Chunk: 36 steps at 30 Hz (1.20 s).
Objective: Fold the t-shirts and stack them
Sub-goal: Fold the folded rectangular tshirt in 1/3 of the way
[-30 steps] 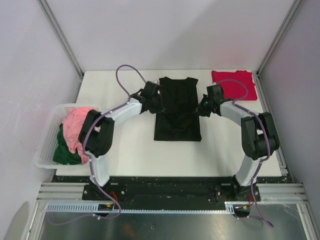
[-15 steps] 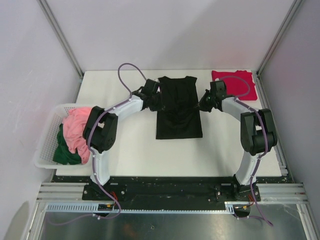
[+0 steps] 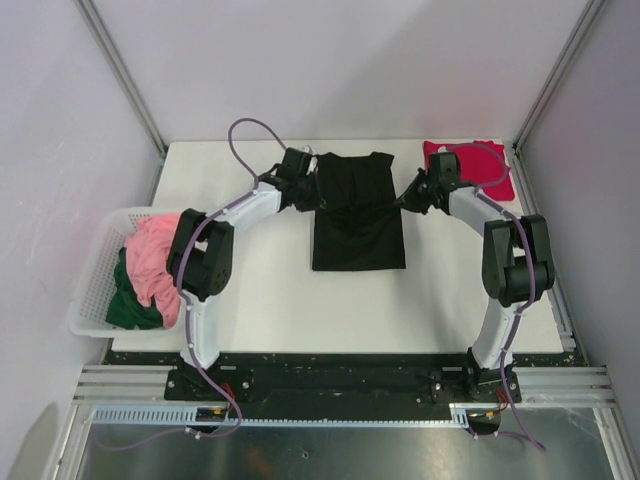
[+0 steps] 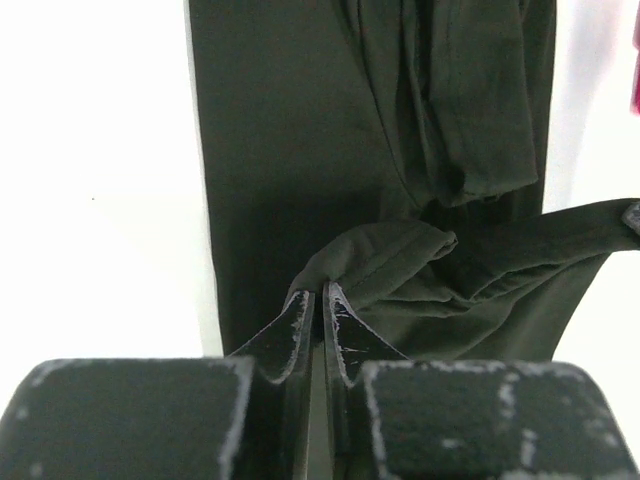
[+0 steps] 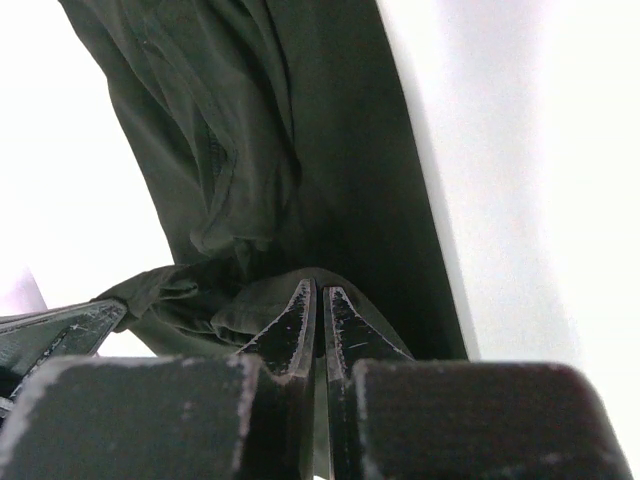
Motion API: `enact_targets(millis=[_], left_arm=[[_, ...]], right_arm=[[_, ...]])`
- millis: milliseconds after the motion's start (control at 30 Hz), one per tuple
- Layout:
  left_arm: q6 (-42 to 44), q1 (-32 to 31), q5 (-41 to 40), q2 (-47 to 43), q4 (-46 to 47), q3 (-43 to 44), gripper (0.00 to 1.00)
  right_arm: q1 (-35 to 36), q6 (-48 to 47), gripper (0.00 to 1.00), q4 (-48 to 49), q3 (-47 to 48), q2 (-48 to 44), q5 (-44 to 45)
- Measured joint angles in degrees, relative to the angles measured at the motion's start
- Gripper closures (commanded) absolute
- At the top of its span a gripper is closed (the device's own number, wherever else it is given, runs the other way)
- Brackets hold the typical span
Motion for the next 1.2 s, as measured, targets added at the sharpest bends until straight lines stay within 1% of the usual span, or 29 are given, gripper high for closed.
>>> enact_targets(millis=[100, 133, 167, 233, 267, 333, 400, 500, 533, 600, 700, 867, 1033, 1200], left_arm=[[0.9, 0.5, 0.5, 1.0, -0.1, 0.5, 0.51], [1.3, 0.7, 0.7, 1.2, -0.1, 0.5, 0.45], [1.6, 0.9, 0.9, 1.3, -0.1, 0.5, 0.41], [2.3, 1.3, 1.3, 1.3, -0.3, 0.5, 0.38], [2.5, 1.4, 1.3, 1.2, -0.3, 0.5, 0.39], [2.8, 1.6, 1.2, 0.6, -0.4, 0.5, 0.48], [2.8, 1.7, 1.3, -1.0, -0.3, -0.6, 0.63], [2.8, 1.4, 1.5, -5.1, -0.4, -3.5, 0.84], [2.7, 1.1, 1.7, -6.3, -0.4, -4.2, 0.89], [2.5, 0.2, 2.4, -7.7, -0.2, -5.0, 0.95], [2.1, -2.0, 3.3, -7.9, 0.3, -5.8, 0.99], [1.2, -5.2, 5.3, -6.7, 0.4, -6.7, 1.0], [0.4, -5.5, 6.5, -3.5, 0.8, -6.6, 1.0], [0.1, -5.2, 7.3, -0.5, 0.7, -5.9, 1.0]], right_arm=[[0.0, -0.2, 0.76, -0.4, 1.3, 1.2, -0.2], [0.0, -0.3, 0.7, -0.8, 1.7, 1.6, -0.2], [0.0, -0.6, 0.65, -1.3, 2.3, 1.9, -0.3], [0.0, -1.6, 0.59, -2.9, 3.7, 2.3, 0.0], [0.1, -2.0, 0.58, -3.7, 4.4, 2.4, 0.4], [0.7, -3.3, 0.57, -5.1, 5.9, 2.4, 1.6], [1.6, -4.9, 0.59, -6.3, 6.9, 2.0, 3.5], [4.5, -7.1, 0.68, -8.6, 7.0, 1.2, 7.0], [5.6, -7.6, 0.72, -9.1, 7.0, 1.0, 7.7], [8.3, -8.6, 0.78, -10.2, 7.0, 0.9, 9.2], [11.8, -9.6, 0.82, -11.1, 7.0, 0.9, 10.2], [14.0, -10.8, 0.84, -11.0, 7.4, 2.2, 10.3], [14.3, -11.9, 0.84, -11.3, 12.3, 8.9, 10.8], [14.2, -12.7, 0.84, -13.2, 20.0, 16.1, 11.2]])
